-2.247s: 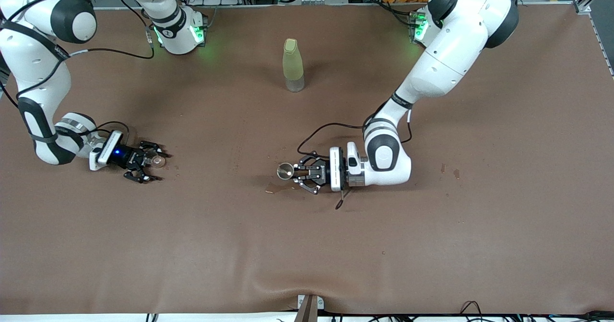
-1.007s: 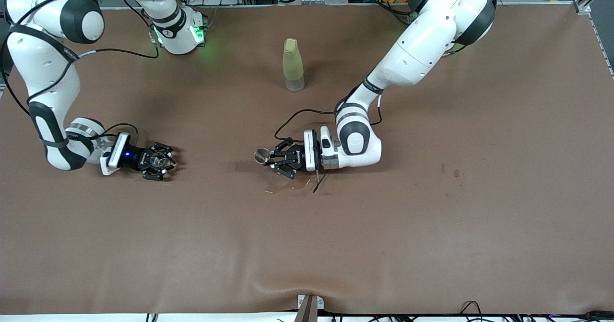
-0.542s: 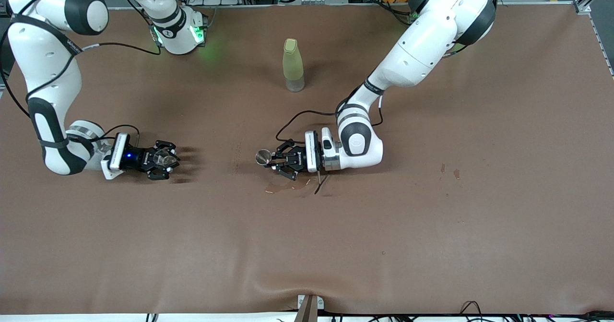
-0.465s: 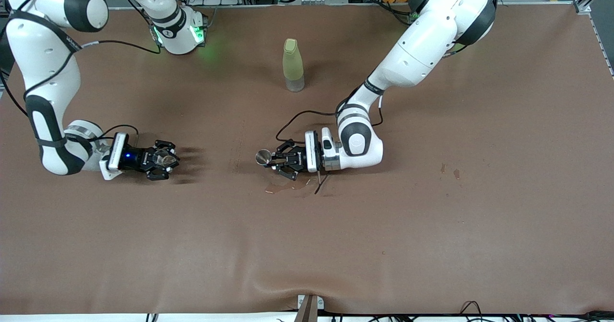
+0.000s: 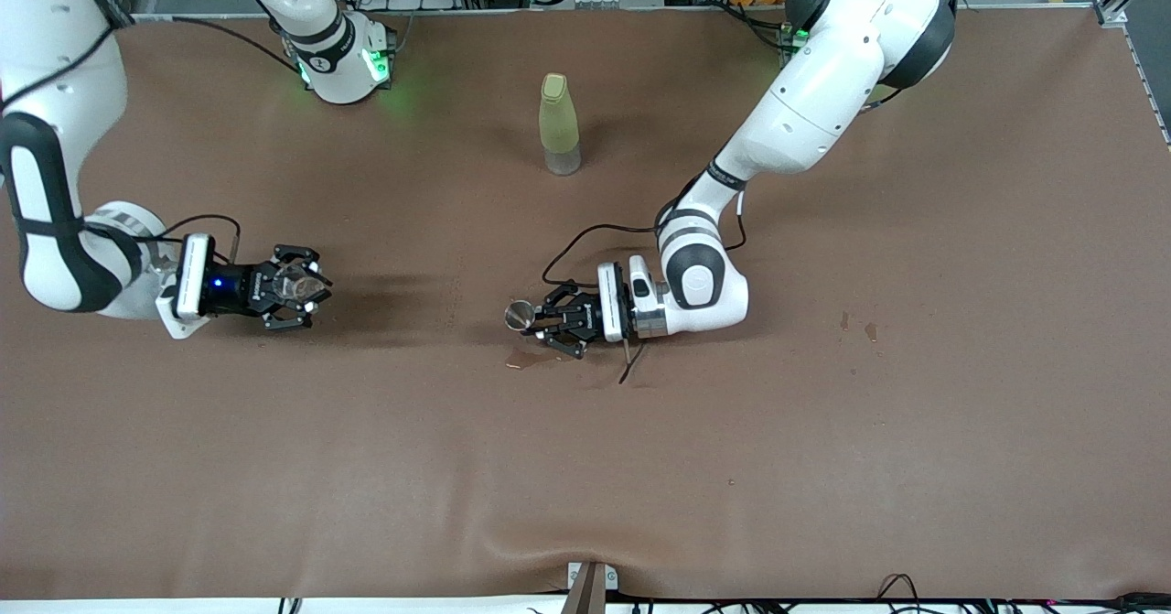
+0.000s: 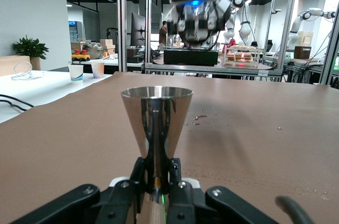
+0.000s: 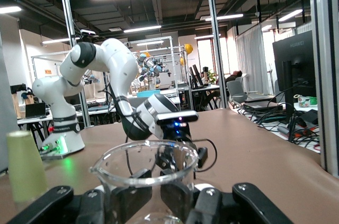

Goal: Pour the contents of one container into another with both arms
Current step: 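Move the beaker above the jigger with the right gripper while the left gripper holds it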

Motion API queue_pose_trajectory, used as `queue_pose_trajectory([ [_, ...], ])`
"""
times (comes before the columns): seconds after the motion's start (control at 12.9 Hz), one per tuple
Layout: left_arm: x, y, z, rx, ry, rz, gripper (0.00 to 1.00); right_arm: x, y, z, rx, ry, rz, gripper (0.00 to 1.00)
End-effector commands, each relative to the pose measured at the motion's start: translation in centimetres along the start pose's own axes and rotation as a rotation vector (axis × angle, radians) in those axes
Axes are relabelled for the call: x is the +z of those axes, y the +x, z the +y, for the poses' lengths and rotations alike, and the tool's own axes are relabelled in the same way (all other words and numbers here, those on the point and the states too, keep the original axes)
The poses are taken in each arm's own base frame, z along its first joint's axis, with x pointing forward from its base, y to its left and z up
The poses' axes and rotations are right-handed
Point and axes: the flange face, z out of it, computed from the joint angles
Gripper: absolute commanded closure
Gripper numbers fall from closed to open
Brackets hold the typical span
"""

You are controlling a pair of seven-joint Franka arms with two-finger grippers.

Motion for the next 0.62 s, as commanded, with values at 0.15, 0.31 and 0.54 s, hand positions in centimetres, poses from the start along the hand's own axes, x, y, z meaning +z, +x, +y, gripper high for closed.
queue_pose_trajectory([
  [0.15, 0.4, 0.0, 0.3, 0.008, -0.004, 0.005, 1.0, 3.7, 3.6, -3.4, 0.072, -0.021, -0.045, 1.0],
  [0.31, 0.9, 0.1, 0.8, 0.002, -0.01, 0.008, 1.0, 5.4, 4.2, -3.9, 0.072, -0.045, -0.04, 1.0],
  [0.54, 1.6, 0.3, 1.3, -0.006, -0.008, 0.019, 1.0, 8.6, 4.7, -4.5, 0.074, -0.084, -0.03, 1.0],
])
